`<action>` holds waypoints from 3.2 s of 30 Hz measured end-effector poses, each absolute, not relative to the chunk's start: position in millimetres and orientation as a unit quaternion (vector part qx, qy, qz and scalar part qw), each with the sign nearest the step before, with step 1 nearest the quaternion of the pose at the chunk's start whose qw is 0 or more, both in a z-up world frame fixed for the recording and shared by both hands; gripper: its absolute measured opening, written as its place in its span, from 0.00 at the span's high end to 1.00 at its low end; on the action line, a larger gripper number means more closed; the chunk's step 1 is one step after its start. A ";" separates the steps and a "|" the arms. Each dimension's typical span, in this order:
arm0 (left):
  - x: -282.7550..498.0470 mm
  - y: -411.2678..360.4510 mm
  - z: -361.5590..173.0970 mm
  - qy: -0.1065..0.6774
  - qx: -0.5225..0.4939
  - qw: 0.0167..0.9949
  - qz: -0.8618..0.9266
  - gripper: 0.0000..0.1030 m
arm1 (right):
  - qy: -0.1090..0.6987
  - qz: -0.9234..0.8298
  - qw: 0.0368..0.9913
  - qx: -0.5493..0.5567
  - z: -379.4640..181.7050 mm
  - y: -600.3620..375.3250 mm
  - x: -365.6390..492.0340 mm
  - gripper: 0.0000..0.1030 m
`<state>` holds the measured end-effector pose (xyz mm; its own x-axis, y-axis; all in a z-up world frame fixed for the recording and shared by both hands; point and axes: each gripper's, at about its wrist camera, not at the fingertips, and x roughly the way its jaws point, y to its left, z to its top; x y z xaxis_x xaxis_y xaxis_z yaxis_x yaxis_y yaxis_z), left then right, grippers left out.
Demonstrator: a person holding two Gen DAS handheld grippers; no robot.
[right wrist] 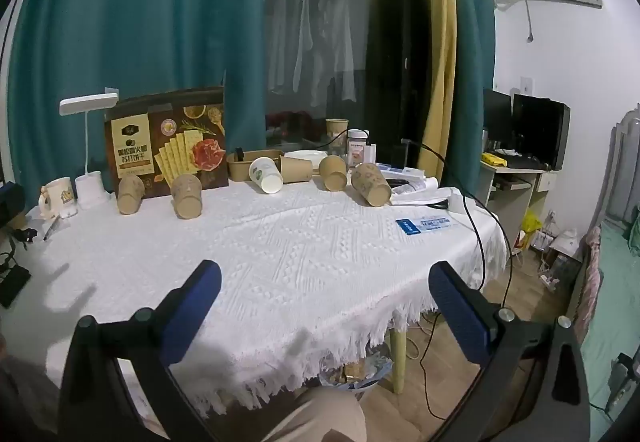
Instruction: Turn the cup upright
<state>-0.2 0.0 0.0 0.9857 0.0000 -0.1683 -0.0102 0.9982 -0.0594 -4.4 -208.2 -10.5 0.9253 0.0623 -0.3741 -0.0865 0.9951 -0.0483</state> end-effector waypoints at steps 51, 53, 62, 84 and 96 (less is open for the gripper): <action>-3.8 -14.1 11.1 0.083 -0.028 0.996 0.000 0.02 | 0.178 0.037 0.983 -0.022 5.7 -220.9 -12.5 0.01; -4.1 -14.3 10.9 0.083 -0.028 0.996 -0.001 0.02 | 0.178 0.036 0.983 -0.021 7.3 -222.1 -12.5 0.01; -4.1 -12.5 10.8 0.083 -0.029 0.996 -0.001 0.02 | 0.176 0.034 0.984 -0.020 6.6 -223.4 -12.6 0.01; -5.5 -6.3 10.2 0.081 -0.030 0.996 -0.001 0.02 | 0.175 0.034 0.984 -0.020 6.9 -225.1 -12.2 0.01; -5.1 -5.5 9.2 0.081 -0.030 0.996 0.000 0.02 | 0.175 0.034 0.984 -0.019 5.5 -225.7 -10.4 0.01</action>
